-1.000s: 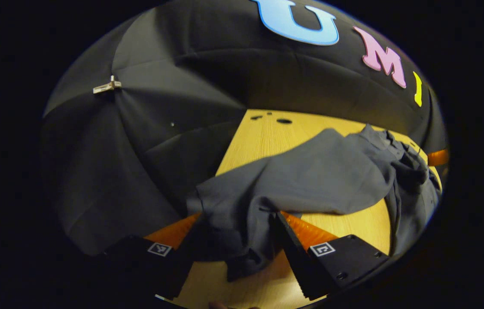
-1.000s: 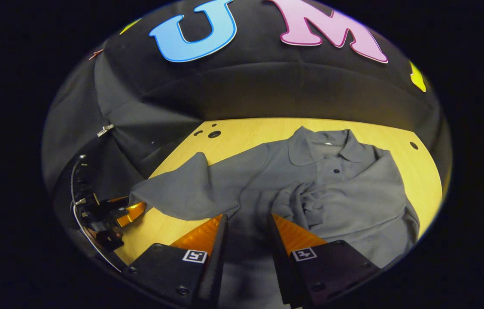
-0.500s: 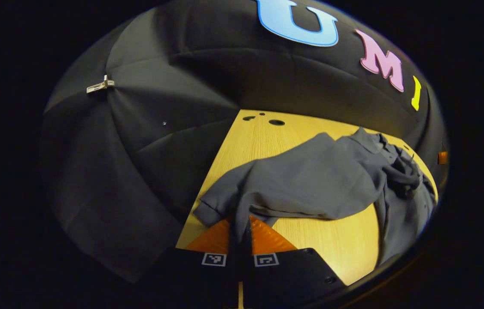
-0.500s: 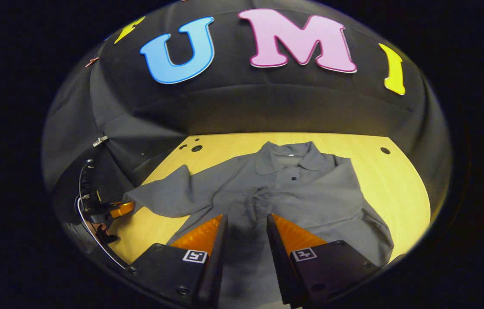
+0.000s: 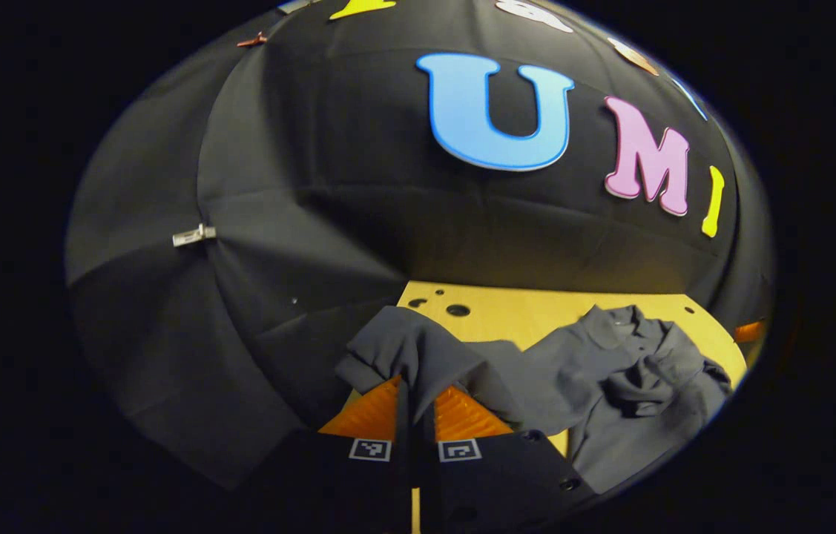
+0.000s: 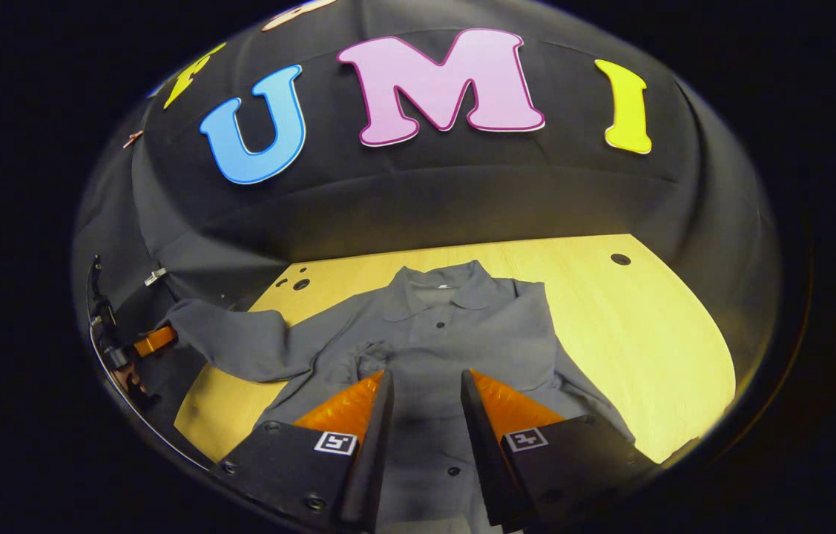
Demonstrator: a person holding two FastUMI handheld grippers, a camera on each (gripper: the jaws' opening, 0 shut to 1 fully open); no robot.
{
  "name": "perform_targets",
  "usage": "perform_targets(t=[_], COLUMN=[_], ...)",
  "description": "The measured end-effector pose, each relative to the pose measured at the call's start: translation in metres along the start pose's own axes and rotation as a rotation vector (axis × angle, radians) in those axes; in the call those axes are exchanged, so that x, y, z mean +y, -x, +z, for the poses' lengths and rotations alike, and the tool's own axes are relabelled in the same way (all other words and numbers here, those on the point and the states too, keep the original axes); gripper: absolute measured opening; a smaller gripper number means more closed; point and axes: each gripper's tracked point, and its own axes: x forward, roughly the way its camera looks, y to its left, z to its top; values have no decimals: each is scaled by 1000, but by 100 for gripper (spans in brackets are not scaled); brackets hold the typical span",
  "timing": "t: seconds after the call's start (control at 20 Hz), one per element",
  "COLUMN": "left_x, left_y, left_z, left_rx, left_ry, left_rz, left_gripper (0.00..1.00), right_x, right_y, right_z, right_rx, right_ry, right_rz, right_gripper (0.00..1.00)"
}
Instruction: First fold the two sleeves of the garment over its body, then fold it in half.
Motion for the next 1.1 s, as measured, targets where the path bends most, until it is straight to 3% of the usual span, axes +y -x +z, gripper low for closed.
perform_targets(t=[0.15, 0.2, 0.25, 0.3, 0.35, 0.8, 0.85, 1.1], left_x=[-40, -54, -70, -83, -97, -255, -275, -359], left_y=[23, 30, 37, 42, 47, 58, 55, 43], left_z=[27, 36, 42, 48, 50, 54, 49, 15], left_rx=[-27, -33, -37, -40, -37, -20, -13, 34], left_ry=[-6, -8, -11, -17, -26, -71, -72, -131], left_rz=[-35, -50, -63, -74, -83, -225, -245, -319], left_gripper=[9, 8, 9, 8, 9, 8, 12, 9], right_x=[-28, -37, -47, -58, -68, -157, -167, -209], right_y=[7, 10, 12, 14, 17, 47, 52, 73], right_z=[3, 4, 5, 6, 7, -5, -10, -36], right_rx=[-16, -19, -24, -30, -36, -57, -51, -11], right_ry=[-8, -10, -9, -11, -16, -75, -79, -99], right_rz=[-4, -5, -7, -11, -16, -75, -79, -98], right_gripper=[61, 55, 68, 98, 88, 88, 88, 88])
